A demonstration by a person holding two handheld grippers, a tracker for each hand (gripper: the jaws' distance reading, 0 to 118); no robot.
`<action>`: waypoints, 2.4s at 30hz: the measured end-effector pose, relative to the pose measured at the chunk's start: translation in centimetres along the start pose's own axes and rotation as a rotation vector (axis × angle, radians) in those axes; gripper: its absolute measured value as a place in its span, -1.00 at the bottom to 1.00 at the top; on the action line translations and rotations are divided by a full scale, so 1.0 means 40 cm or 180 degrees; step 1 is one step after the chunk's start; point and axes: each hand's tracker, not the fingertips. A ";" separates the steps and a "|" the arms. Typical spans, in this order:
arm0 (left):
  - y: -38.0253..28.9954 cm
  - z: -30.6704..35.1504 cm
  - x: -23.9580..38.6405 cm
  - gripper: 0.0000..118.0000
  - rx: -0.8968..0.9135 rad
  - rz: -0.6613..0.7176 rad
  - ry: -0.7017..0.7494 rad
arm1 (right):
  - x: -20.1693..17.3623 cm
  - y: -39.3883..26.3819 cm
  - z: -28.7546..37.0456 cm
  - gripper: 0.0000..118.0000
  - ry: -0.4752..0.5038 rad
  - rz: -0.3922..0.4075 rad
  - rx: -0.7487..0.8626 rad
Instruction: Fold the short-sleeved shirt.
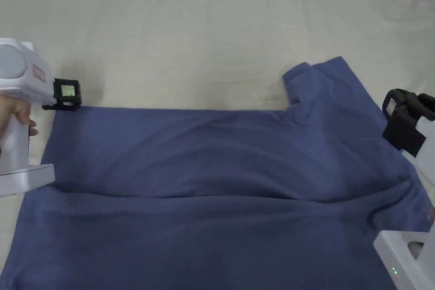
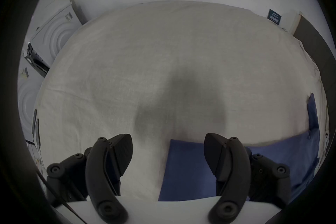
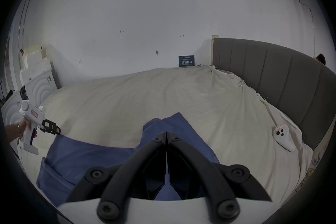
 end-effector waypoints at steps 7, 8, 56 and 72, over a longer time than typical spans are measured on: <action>-0.016 -0.029 0.027 -0.71 -0.0089 0.0003 -0.0118 | -0.016 0.000 -0.017 -1.00 -0.0018 0.0080 -0.0104; -0.017 -0.028 0.030 -1.00 -0.0081 -0.0040 -0.0158 | -0.019 0.002 -0.017 -1.00 -0.0020 0.0086 -0.0102; -0.091 0.235 -0.054 -1.00 0.0533 0.0381 -0.0407 | 0.244 0.137 -0.309 -1.00 -0.0227 -0.0443 -0.1594; -0.355 0.439 -0.199 -1.00 0.0849 0.0726 -0.0703 | 0.274 0.121 0.120 -1.00 0.0087 -0.0429 -0.0968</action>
